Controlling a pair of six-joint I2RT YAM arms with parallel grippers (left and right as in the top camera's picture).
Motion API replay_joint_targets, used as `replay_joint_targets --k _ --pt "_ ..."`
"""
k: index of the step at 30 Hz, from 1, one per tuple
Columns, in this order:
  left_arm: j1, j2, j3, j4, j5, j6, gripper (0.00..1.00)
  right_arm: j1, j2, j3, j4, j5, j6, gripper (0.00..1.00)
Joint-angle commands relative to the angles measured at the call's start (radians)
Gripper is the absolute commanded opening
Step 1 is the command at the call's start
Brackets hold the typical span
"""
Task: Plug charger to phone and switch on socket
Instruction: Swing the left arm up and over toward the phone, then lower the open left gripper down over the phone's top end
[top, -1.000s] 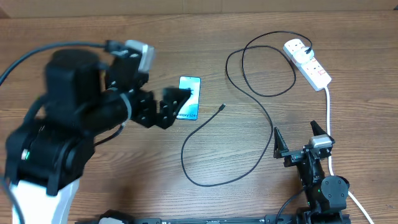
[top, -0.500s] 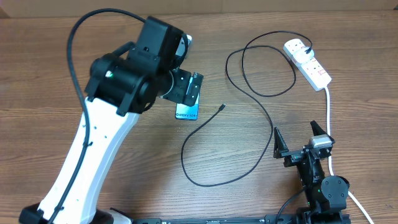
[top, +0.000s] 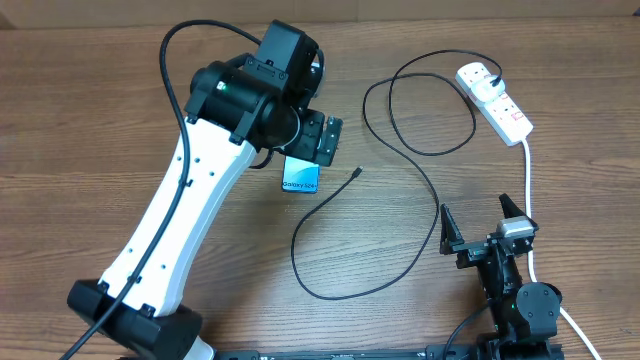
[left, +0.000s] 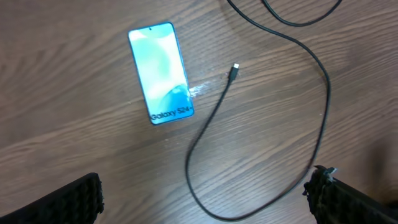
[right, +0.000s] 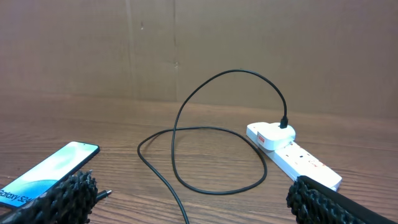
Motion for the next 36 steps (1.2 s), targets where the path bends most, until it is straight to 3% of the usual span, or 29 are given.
replay_joint_targets --k 1,14,21,36 --pt "-0.003 0.025 0.021 -0.005 0.071 -0.051 1.0 0.005 -0.01 -0.01 0.003 0.01 -0.005 1.0" --pt "-0.003 0.103 0.019 -0.015 0.073 -0.055 1.0 0.005 -0.01 -0.01 0.003 0.01 -0.005 1.0" --pt "-0.003 0.196 0.016 -0.04 -0.108 -0.259 1.0 0.005 -0.01 -0.01 0.003 0.01 -0.005 1.0" --pt "-0.003 0.291 0.015 -0.002 -0.098 -0.261 1.0 0.005 -0.01 -0.01 0.003 0.01 -0.005 1.0"
